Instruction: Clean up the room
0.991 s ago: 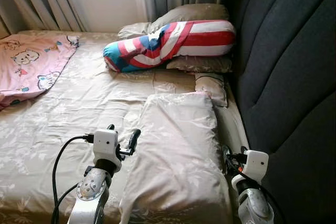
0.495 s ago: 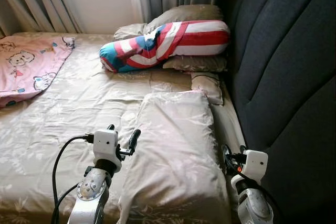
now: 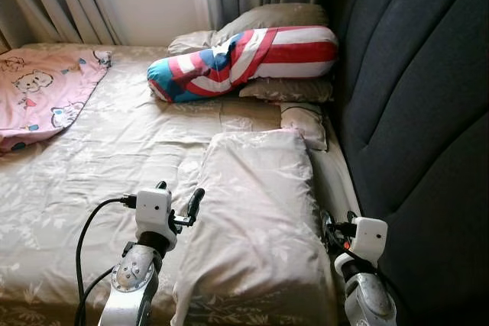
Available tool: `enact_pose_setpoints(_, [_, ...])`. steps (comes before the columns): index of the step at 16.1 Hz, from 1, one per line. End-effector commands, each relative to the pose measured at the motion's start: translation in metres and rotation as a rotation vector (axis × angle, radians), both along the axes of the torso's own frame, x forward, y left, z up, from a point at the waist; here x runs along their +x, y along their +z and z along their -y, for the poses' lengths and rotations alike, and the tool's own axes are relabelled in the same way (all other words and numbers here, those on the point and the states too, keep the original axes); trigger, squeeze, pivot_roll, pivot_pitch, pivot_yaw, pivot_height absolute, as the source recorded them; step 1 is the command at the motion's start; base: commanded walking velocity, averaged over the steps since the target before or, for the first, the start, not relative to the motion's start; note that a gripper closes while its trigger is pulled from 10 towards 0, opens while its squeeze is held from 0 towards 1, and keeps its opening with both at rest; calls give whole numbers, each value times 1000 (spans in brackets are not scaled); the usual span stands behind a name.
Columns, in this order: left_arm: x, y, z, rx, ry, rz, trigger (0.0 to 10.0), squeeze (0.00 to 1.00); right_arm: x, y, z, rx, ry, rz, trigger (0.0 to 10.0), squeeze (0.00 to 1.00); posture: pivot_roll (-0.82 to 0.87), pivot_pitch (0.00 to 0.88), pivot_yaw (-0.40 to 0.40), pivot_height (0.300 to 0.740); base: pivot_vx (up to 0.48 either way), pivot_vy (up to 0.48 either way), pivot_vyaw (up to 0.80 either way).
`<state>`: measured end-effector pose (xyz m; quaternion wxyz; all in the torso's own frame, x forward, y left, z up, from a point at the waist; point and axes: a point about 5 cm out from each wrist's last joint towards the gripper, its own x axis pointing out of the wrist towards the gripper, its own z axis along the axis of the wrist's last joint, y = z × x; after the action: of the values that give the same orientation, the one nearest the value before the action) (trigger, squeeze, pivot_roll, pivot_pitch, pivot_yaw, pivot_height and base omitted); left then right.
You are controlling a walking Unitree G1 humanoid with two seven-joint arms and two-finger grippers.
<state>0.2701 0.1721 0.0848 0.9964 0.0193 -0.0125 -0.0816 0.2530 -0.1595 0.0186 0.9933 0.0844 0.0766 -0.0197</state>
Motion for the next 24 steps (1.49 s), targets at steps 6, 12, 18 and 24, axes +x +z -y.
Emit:
enact_pose_setpoints(6, [-1,1,-1,-7,3,-2,10000,0,-3,-2,1,7,-6,-2,10000,0,-9,42,-17,670,0,0,0])
enact_pose_setpoints(12, [0,1,0,-6,4,-7,10000,0,-2,-2,0,7,0,-6,10000,0,-9,42,-19,670,0,0,0])
enact_pose_setpoints(18, [0,1,-1,-5,3,-8,10000,0,-2,-3,-1,2,5,-17,10000,0,-6,44,-21,670,0,0,0])
enact_pose_setpoints(24, [-1,0,-1,-5,4,-10,10000,0,-2,-1,0,12,0,0,10000,0,-7,43,-19,670,0,0,0])
